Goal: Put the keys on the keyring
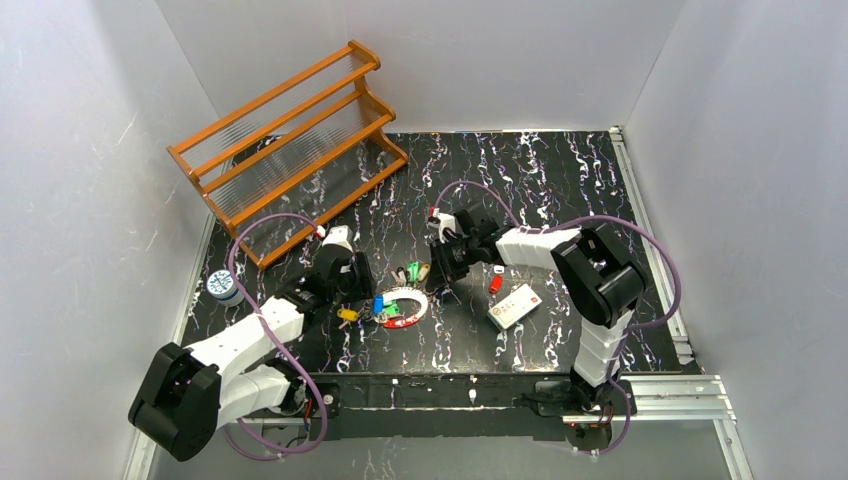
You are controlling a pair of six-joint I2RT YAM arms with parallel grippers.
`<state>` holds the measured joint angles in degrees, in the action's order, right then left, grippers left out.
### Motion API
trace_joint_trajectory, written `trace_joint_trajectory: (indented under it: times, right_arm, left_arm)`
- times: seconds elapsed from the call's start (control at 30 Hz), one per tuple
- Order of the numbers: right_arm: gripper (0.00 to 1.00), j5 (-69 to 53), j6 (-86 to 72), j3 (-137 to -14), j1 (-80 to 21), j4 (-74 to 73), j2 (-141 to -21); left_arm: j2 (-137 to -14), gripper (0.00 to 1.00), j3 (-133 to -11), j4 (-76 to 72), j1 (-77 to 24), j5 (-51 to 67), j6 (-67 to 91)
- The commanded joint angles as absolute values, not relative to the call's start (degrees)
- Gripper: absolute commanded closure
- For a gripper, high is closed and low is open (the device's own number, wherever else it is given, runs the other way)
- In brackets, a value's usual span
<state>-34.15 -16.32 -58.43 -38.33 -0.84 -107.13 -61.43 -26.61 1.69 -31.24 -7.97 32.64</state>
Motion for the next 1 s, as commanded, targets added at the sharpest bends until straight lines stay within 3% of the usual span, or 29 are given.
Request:
trace_joint_trajectory:
  times: [0.0,0.2,0.47,0.8,0.97]
  right_arm:
    - [0.73,-31.09,-14.78,-58.02,-39.38,-5.73,-103.13]
    - [0.61,-24.96,-11.94,-62.48,-42.25,-7.35,-101.49]
    - [0.61,-24.89,-11.28,-65.65,-46.03,-6.57,-103.95]
    - [0.63,-27.27,-12.13,-65.39,-46.93,-6.26,-106.63]
    - [0.64,-27.42,-12.15,-65.37,-46.95,-6.23,-107.08]
  left_arm:
    - [-60.54,0.5,-26.36,1.99,-31.03,-8.23,33.23]
    - [-61.63,0.54,-26.68,1.16,-30.87,-6.46,36.31]
    - [-66.8,0.63,-29.31,3.11,-26.99,-1.13,39.36]
    - [-68.01,0.61,-21.6,-8.9,-20.74,15.06,47.03]
    - [-66.43,0.59,-21.02,-3.75,-20.74,10.58,45.82]
